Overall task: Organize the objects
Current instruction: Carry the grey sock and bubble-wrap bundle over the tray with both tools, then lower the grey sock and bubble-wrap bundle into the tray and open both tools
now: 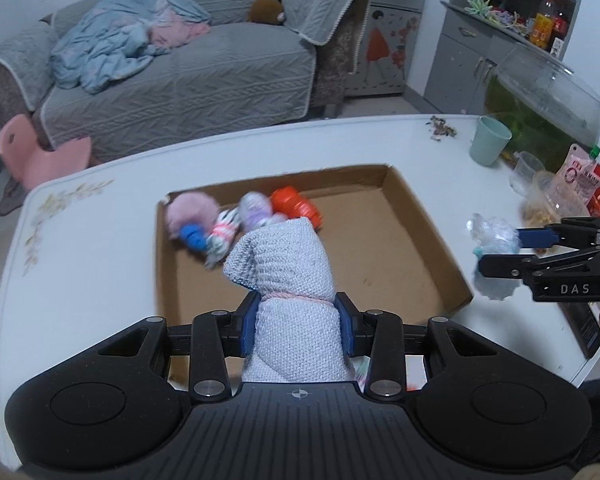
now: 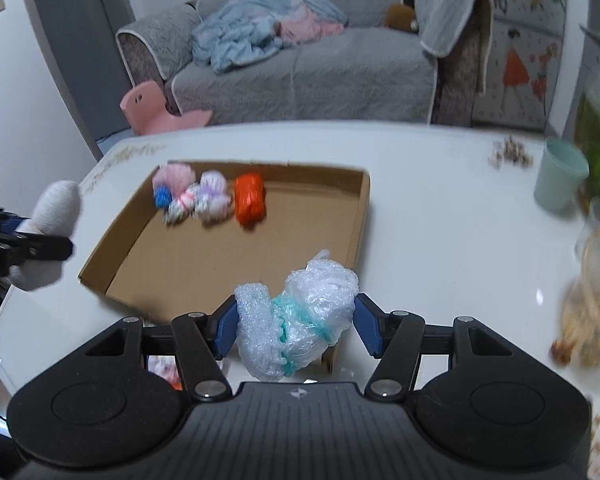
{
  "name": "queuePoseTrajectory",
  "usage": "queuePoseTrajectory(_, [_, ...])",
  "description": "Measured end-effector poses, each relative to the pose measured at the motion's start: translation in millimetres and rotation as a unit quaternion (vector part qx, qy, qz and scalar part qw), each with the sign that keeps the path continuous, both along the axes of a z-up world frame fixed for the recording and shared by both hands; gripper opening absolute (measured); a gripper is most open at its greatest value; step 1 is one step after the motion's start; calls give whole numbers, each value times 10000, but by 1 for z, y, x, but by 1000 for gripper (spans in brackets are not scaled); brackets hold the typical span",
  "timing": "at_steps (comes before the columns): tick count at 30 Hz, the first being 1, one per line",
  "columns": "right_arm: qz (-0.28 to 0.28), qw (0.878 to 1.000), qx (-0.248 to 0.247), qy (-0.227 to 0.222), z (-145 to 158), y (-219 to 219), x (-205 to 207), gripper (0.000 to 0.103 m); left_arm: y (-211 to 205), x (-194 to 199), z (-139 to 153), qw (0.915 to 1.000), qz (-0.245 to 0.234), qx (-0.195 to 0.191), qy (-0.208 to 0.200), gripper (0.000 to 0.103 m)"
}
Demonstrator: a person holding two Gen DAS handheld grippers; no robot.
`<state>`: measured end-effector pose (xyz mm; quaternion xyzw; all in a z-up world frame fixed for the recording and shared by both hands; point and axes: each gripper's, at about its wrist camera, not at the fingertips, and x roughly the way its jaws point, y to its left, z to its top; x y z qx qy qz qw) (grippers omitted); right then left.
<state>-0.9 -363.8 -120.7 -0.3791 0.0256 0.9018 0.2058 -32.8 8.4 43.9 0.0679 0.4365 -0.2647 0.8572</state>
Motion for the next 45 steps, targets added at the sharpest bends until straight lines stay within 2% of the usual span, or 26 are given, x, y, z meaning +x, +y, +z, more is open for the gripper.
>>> queuePoseTrajectory(9, [-2, 9997, 212, 95, 10, 12, -34, 56, -55, 36, -9, 9994, -254, -252, 21, 45])
queuePoseTrajectory(20, [-252, 9991, 257, 208, 14, 43, -77, 56, -79, 60, -41, 9989, -354, -125, 295, 45])
queuePoseTrajectory(26, [-119, 9994, 334, -59, -4, 45, -81, 56, -84, 72, -47, 9989, -363, -23, 304, 45])
queuePoseTrajectory(32, [-232, 9993, 248, -128, -1, 58, -84, 56, -96, 93, -52, 9988, -415, 12, 274, 45])
queuePoseTrajectory(38, [-317, 9993, 180, -121, 2, 65, -90, 56, -114, 109, -68, 9981, -556, 20, 276, 45])
queuePoseTrajectory(45, [-353, 9993, 28, -145, -3, 73, -100, 56, -131, 117, -88, 9983, -484, 8, 336, 45])
